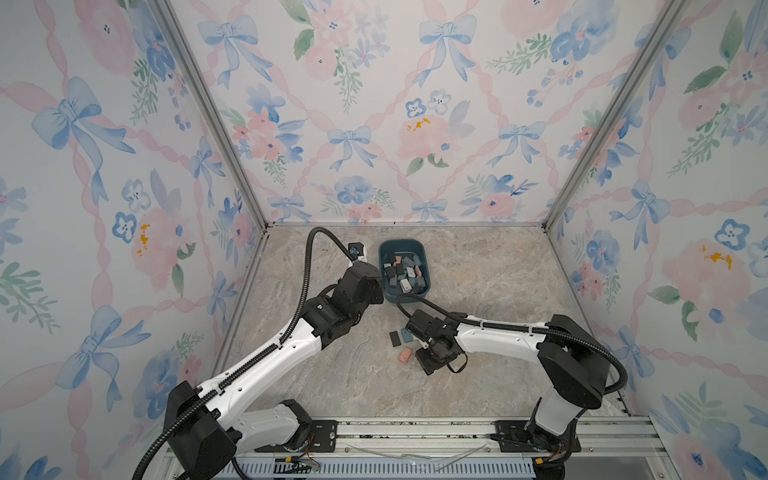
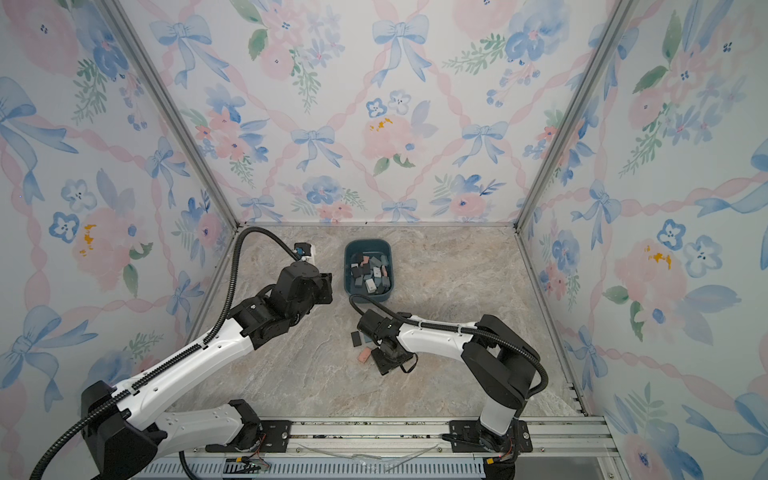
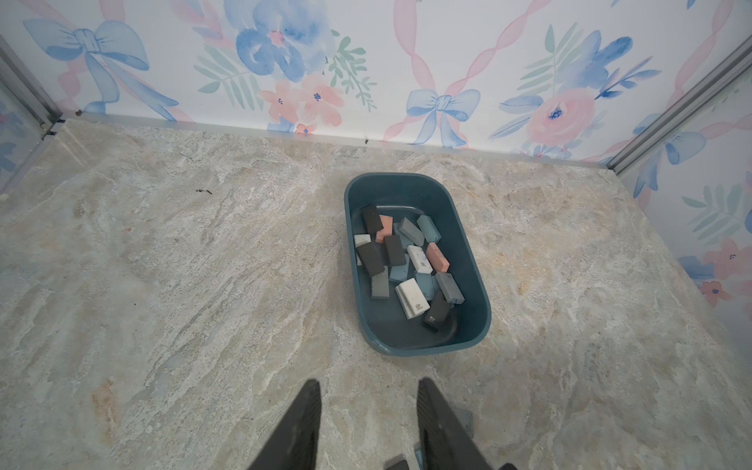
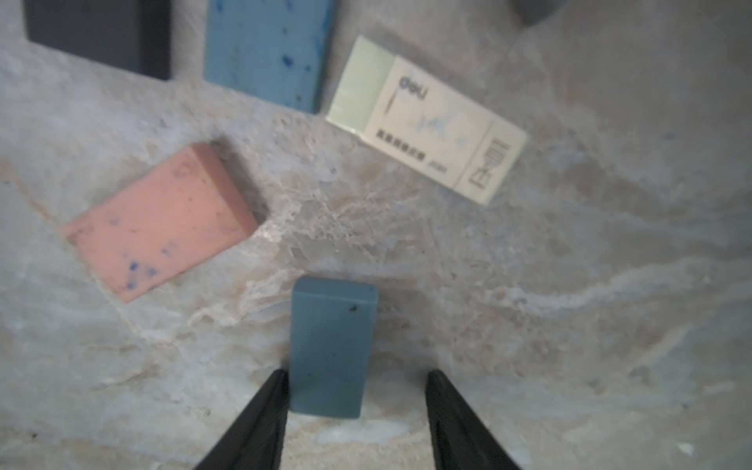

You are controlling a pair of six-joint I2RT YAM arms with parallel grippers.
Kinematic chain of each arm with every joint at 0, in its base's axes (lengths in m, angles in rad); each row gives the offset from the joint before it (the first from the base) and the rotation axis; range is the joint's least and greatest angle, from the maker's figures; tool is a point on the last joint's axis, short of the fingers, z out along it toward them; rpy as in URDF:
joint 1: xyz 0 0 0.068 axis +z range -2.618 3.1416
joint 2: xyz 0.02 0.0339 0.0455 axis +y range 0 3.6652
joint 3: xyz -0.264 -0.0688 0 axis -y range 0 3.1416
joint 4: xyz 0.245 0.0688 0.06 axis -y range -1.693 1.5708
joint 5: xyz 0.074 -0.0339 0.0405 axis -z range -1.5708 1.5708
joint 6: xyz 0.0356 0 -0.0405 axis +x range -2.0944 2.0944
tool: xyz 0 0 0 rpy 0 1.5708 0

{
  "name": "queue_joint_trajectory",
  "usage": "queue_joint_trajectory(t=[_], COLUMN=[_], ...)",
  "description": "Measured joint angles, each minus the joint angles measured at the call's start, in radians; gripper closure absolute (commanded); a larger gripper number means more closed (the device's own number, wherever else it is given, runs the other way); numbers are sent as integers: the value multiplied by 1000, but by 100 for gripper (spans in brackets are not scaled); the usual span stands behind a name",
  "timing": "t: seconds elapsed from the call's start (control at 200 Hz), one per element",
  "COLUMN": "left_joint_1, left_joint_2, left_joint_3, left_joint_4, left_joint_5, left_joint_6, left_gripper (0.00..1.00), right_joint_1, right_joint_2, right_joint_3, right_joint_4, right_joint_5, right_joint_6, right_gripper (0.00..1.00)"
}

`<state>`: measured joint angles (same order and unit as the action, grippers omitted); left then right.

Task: Put the eraser in the storage box
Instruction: Pick up the eraser from the center of the board.

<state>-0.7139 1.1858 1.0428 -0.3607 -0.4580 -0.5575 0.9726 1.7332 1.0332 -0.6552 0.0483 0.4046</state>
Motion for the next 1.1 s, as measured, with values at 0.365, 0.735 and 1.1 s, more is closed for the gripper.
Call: queue_joint_trajectory(t=[0.365, 0.735, 1.1], left_joint_1=[0, 0, 0], left_joint_2=[-1, -1, 0], left_joint_3=[0, 0, -2], left_joint_4=[0, 0, 0], left_joint_5=[-6, -7, -10], left_joint_6=[0, 0, 0], left_gripper=[59, 59, 59], right_joint_1=[6, 6, -24], right_joint_2=[8, 8, -79], right_joint_3=[8, 18, 100], right_joint_4=[1, -10, -72], right_joint_5=[13, 13, 21], right_joint_6=[-4, -5, -40], right_gripper=[73, 74, 73])
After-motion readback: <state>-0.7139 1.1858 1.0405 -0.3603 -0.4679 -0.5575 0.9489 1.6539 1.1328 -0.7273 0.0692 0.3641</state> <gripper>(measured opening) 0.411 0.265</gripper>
